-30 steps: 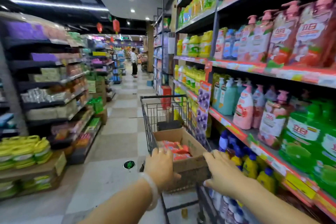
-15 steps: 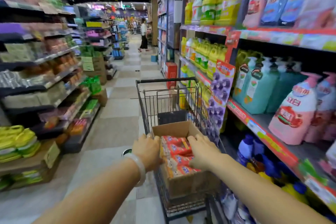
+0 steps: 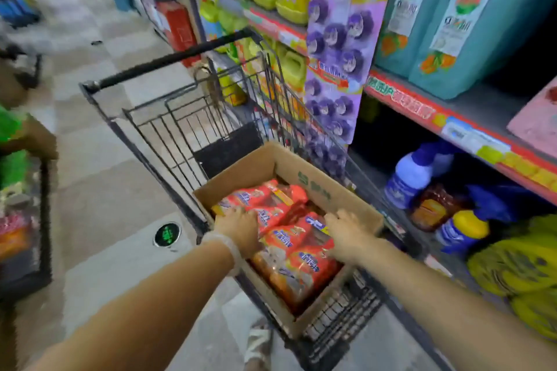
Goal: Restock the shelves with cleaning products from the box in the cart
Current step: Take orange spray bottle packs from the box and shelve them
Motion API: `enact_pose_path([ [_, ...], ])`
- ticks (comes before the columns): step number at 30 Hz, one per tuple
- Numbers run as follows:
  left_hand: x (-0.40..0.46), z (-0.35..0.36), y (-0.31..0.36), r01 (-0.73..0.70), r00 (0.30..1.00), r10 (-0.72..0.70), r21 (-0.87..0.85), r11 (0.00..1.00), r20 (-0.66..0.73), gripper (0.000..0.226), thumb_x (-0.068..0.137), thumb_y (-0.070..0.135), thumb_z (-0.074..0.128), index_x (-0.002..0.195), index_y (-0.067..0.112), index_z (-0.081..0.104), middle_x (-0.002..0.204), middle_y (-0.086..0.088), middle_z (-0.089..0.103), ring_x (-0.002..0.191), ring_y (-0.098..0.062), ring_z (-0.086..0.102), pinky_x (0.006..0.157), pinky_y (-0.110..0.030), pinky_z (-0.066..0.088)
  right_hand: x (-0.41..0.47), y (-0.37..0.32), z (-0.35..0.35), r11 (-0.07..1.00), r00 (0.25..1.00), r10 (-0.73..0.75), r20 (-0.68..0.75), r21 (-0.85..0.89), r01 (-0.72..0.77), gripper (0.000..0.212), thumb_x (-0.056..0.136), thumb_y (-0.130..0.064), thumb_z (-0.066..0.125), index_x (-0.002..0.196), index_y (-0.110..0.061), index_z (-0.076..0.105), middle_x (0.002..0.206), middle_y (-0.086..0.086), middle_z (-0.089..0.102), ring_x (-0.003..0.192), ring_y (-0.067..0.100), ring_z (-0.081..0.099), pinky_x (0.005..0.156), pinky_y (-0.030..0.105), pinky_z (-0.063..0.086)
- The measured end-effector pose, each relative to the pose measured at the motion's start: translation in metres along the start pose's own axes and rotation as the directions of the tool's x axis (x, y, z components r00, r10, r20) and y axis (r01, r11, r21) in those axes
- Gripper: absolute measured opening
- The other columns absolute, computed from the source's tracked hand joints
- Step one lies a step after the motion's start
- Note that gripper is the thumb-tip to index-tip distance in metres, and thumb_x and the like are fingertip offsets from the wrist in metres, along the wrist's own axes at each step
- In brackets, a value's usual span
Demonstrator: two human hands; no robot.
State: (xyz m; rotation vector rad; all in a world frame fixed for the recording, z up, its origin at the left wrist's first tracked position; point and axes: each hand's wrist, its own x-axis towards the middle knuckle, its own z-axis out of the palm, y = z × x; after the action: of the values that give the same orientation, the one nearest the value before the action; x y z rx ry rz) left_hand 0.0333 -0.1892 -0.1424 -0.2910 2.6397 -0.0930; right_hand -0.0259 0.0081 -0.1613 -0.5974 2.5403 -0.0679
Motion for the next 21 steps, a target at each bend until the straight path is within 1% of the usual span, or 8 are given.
enact_pose_path([
  [2,0.038,0.003,-0.012,-0.087,0.994,0.084,0.040,0.995,0.069,0.068,0.081,0.055,0.059,0.132,0.013,0.041,0.135,-0.012,0.046,0.128,-0.032,0.042,0.101,-0.040,0.039,0.031,-0.002,0.014,0.995,0.997,0.077,0.025,0.057,-0.078,0.068,0.081,-0.046,0.066,0.131,-0.009,0.039,0.134,0.015,0.043,0.127,0.032,0.041,0.106,0.036,0.035],
  [7,0.117,0.034,-0.028,-0.262,0.934,0.253,0.001,0.965,0.252,0.068,0.082,0.050,0.061,0.134,0.013,0.039,0.136,-0.012,0.043,0.127,-0.033,0.041,0.102,-0.041,0.039,0.080,-0.014,0.057,0.946,0.966,0.216,0.142,0.212,-0.243,0.070,0.082,-0.036,0.066,0.140,-0.013,0.035,0.144,0.011,0.039,0.136,0.027,0.036,0.111,0.034,0.032],
  [10,0.140,0.062,-0.024,-0.316,0.892,0.304,-0.019,0.948,0.335,0.074,0.084,0.052,0.059,0.139,0.010,0.033,0.140,-0.013,0.039,0.129,-0.032,0.041,0.103,-0.040,0.038,0.089,-0.020,0.090,0.896,0.915,0.297,0.272,0.253,-0.365,0.072,0.088,-0.028,0.061,0.147,-0.017,0.022,0.146,0.012,0.033,0.132,0.028,0.040,0.104,0.034,0.038],
  [12,0.150,0.080,-0.019,-0.355,0.854,0.339,-0.035,0.934,0.393,0.072,0.087,0.048,0.057,0.140,0.008,0.030,0.140,-0.013,0.040,0.128,-0.031,0.042,0.103,-0.039,0.038,0.094,-0.021,0.108,0.847,0.868,0.370,0.330,0.264,-0.461,0.076,0.086,-0.027,0.064,0.147,-0.014,0.020,0.146,0.013,0.031,0.132,0.032,0.040,0.104,0.035,0.038],
  [14,0.159,0.092,-0.014,-0.376,0.817,0.367,-0.071,0.924,0.444,0.070,0.086,0.045,0.058,0.138,0.007,0.031,0.137,-0.015,0.043,0.125,-0.032,0.044,0.104,-0.040,0.039,0.101,-0.020,0.121,0.759,0.816,0.444,0.370,0.330,-0.562,0.076,0.083,-0.026,0.067,0.143,-0.011,0.025,0.143,0.015,0.034,0.130,0.033,0.042,0.106,0.035,0.039],
  [16,0.171,0.103,-0.009,-0.352,0.801,0.365,-0.118,0.928,0.474,0.071,0.083,0.041,0.062,0.139,0.009,0.031,0.136,-0.016,0.043,0.125,-0.033,0.044,0.104,-0.041,0.039,0.109,-0.018,0.128,0.594,0.731,0.528,0.433,0.427,-0.682,0.077,0.080,-0.027,0.070,0.141,-0.012,0.025,0.140,0.016,0.035,0.126,0.033,0.043,0.106,0.034,0.038],
  [18,0.181,0.108,-0.004,-0.354,0.792,0.378,-0.142,0.924,0.480,0.071,0.082,0.037,0.065,0.139,0.011,0.031,0.136,-0.013,0.045,0.124,-0.032,0.045,0.104,-0.040,0.040,0.113,-0.016,0.133,0.438,0.663,0.558,0.499,0.501,-0.746,0.092,0.075,-0.034,0.077,0.143,-0.014,0.019,0.137,0.018,0.033,0.126,0.033,0.042,0.105,0.032,0.039],
  [21,0.192,0.113,0.005,-0.367,0.793,0.403,-0.171,0.915,0.458,0.072,0.084,0.037,0.065,0.142,0.013,0.029,0.139,-0.010,0.040,0.127,-0.031,0.045,0.104,-0.039,0.039,0.116,-0.014,0.143,0.334,0.645,0.552,0.529,0.569,-0.752,0.108,0.069,-0.042,0.081,0.146,-0.013,0.012,0.139,0.019,0.031,0.129,0.033,0.038,0.105,0.032,0.038],
])
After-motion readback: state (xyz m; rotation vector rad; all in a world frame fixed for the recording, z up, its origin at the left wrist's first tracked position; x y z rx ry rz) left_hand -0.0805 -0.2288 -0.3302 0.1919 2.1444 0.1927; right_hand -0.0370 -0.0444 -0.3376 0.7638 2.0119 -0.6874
